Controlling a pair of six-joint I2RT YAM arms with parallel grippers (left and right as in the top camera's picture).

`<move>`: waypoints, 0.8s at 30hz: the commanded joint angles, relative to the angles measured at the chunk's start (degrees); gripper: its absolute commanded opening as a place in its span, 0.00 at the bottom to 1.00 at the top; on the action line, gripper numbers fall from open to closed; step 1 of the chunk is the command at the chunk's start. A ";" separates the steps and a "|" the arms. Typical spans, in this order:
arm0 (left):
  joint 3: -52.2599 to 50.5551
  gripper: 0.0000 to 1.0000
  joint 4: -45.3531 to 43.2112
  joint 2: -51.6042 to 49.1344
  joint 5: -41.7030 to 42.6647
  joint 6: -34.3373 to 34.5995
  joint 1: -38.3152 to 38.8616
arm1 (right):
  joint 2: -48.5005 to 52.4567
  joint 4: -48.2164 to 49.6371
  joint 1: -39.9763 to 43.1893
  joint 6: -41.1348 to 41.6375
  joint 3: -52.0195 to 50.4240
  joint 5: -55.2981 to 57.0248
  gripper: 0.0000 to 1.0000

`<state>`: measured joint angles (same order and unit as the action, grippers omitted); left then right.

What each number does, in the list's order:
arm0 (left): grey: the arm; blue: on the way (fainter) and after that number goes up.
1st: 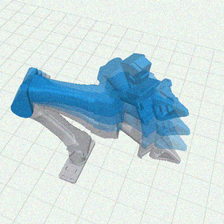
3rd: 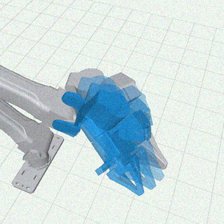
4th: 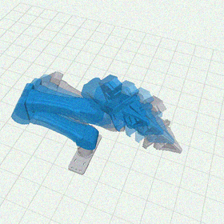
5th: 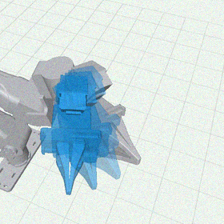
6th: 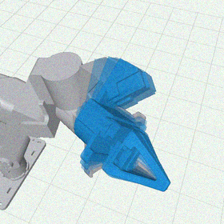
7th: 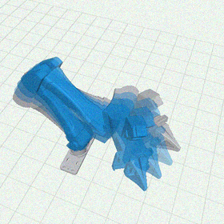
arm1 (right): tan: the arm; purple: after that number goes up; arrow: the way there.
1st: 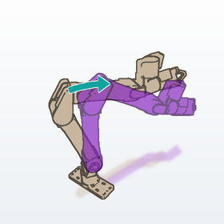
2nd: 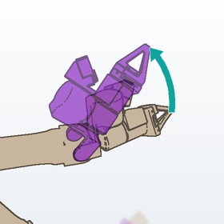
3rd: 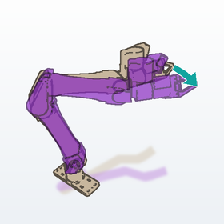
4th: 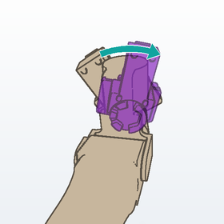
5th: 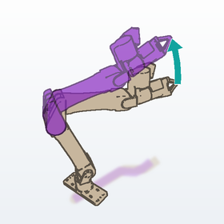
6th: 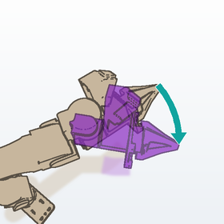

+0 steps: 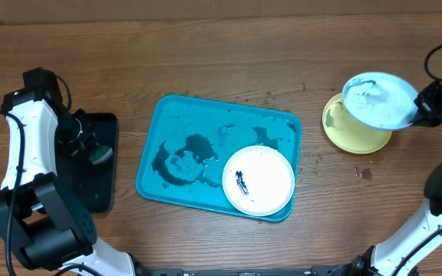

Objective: Clean dirty plates on tray and stack at the side
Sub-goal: 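Lift the white plate and carry it right over the yellow plate, then lower the white plate onto the yellow plate and release it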

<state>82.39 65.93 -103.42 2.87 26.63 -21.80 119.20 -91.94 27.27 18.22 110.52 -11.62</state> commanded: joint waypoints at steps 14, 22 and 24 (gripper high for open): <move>-0.28 0.04 -0.02 -0.35 1.22 -0.96 -0.20 | -0.98 10.27 -7.52 1.11 -15.96 2.19 0.08; -0.26 0.04 -0.15 -0.35 1.27 -0.94 -0.20 | -2.38 9.81 -7.61 1.01 -15.96 4.59 0.17; -0.28 0.04 -0.13 -0.35 1.38 -0.94 -0.20 | -3.76 9.81 -7.61 0.81 -15.91 5.22 0.22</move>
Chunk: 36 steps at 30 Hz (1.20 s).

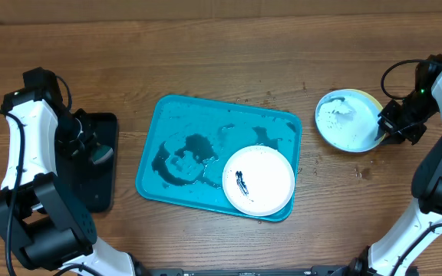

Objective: Clean dirty plates on tray and stack at the side
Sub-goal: 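Lower the white plate onto the yellow plate and release it, then move the right gripper to the pinkish plate rim on the teal tray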

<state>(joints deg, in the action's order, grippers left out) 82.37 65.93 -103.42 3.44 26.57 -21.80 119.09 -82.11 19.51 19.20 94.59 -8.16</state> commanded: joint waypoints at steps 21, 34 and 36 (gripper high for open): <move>-0.26 0.04 -0.20 -0.35 1.09 -0.90 -0.20 | -16.44 2.93 -27.45 -4.02 -7.63 -3.91 0.57; -0.26 0.04 -0.15 -0.35 1.07 -0.90 -0.20 | -16.33 19.10 -35.52 12.39 -17.68 9.18 0.04; -0.26 0.04 -0.22 -0.35 1.09 -0.87 -0.17 | -16.33 19.06 -35.52 12.37 -18.91 9.18 0.09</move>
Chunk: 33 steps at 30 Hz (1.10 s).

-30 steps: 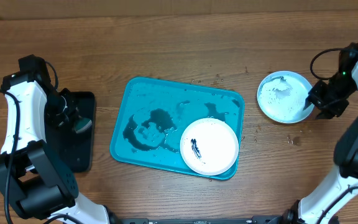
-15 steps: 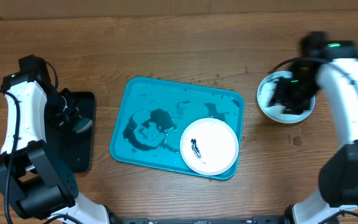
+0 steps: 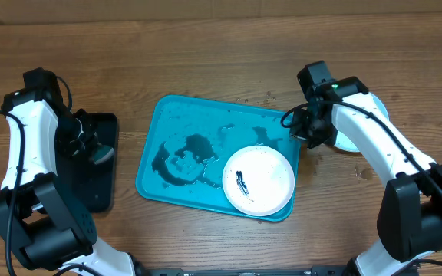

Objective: Clean dirty plates on tray and stack at the side
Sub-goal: 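Move the right gripper to the pinkish plate rim on the teal tray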

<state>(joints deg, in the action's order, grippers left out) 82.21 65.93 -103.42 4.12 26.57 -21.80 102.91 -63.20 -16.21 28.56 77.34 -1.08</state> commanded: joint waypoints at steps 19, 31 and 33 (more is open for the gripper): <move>-0.11 0.04 -0.07 -0.35 0.39 -0.92 0.13 | 0.07 21.33 0.20 2.93 -16.04 1.05 0.39; -0.11 0.04 -0.22 -0.35 0.35 -1.33 0.13 | 0.13 25.66 0.20 -7.67 -17.33 1.05 0.20; -0.11 0.04 -0.22 -0.35 0.35 -1.33 0.13 | 0.20 26.03 0.20 -7.85 -17.33 1.05 0.20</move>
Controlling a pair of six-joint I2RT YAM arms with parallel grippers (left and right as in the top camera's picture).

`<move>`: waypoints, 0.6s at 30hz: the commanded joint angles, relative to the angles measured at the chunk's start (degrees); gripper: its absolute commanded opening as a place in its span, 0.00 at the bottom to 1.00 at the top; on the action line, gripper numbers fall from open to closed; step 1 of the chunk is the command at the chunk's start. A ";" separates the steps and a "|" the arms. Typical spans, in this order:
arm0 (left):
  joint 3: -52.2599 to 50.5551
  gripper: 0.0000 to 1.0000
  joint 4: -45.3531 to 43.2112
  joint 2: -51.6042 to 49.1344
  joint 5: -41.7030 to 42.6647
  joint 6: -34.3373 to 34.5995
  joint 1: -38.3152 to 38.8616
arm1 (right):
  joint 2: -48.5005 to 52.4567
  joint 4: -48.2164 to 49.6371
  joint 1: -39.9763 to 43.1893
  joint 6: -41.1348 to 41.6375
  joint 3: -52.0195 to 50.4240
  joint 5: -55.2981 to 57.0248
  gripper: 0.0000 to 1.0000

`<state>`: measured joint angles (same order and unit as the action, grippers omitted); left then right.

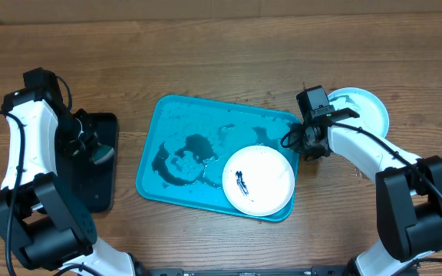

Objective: Clean dirty plates on tray and stack at the side
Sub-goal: 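Move the right gripper to the pinkish plate rim on the teal tray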

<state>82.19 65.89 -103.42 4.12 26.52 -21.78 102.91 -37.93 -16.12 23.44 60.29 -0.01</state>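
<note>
A white plate (258, 181) with a black smear lies in the near right corner of the teal tray (183, 123). My right gripper (298, 142) hangs at the tray's right rim, just beyond that plate's far right edge; its jaws are too dark to read. Behind the right arm, a light blue plate (359, 110) rests on the table to the right of the tray, covering whatever is under it. My left gripper (92, 150) is over the black mat (98, 188) at the far left, holding a dark grey-green sponge (103, 155).
Dark wet patches (186, 153) cover the tray's floor. Small droplets (271, 97) speckle the wood beyond the tray and near the blue plate. The right arm's link (359, 149) reaches across the table between the tray and the blue plate.
My right gripper has shifted a little nearer and lower along the tray's right rim, closer to the white plate. More of the blue plate shows. The left arm has not moved.
My right gripper first held the light blue plate above a yellow plate at the far right. Then the blue plate sat down over the yellow one. After that the gripper had let go and stood at the tray's right rim, where it is now, by the white plate.
</note>
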 commanded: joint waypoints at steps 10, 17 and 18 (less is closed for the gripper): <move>-0.09 0.04 -0.17 -0.35 0.35 -1.29 0.09 | 2.91 3.52 0.11 -2.93 -0.28 -0.04 0.20; -0.09 0.04 -0.39 -0.35 0.37 -1.27 0.07 | 4.15 7.26 0.11 -6.75 -0.28 -0.04 0.04; -0.09 0.04 -0.35 -0.35 0.35 -1.29 0.07 | 4.15 7.93 0.11 -7.67 -0.28 -0.04 0.04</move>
<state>82.19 65.65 -103.42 4.12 26.35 -21.78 104.97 -31.42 -15.79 20.25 60.31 -1.23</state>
